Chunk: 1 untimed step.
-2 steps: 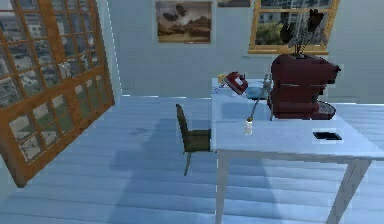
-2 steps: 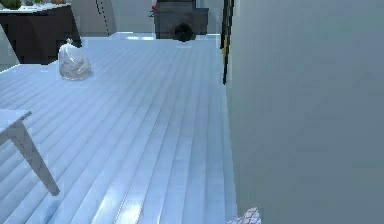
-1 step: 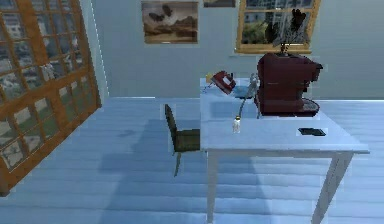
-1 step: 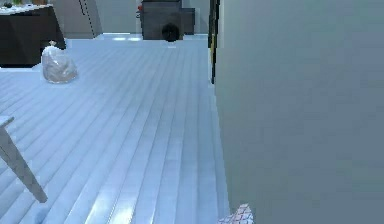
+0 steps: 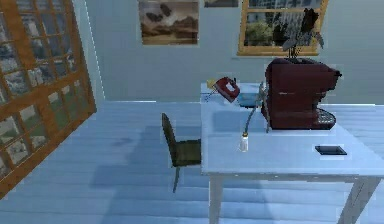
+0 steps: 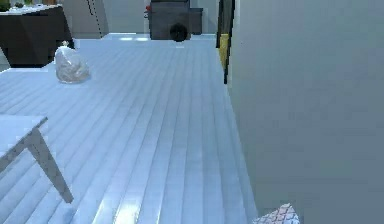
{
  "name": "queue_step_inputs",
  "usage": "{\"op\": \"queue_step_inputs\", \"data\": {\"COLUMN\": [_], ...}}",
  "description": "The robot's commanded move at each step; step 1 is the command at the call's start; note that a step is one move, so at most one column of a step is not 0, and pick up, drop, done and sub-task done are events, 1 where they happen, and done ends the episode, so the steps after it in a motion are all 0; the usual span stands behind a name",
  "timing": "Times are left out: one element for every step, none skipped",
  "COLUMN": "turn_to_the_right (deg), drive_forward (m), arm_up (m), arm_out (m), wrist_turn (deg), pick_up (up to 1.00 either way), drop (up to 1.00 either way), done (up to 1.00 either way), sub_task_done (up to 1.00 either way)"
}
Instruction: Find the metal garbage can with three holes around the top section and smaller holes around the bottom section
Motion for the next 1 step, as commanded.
{"op": "queue_step_inputs", "data": {"turn_to_the_right": [-45.0], "drive_forward": [0.00], "arm_up": [0.00], "arm_out": [0.00], "wrist_turn": [0.0], "pick_up": [0.00], "drop": [0.00], "done": [0.00], "sub_task_done": [0.00]}}
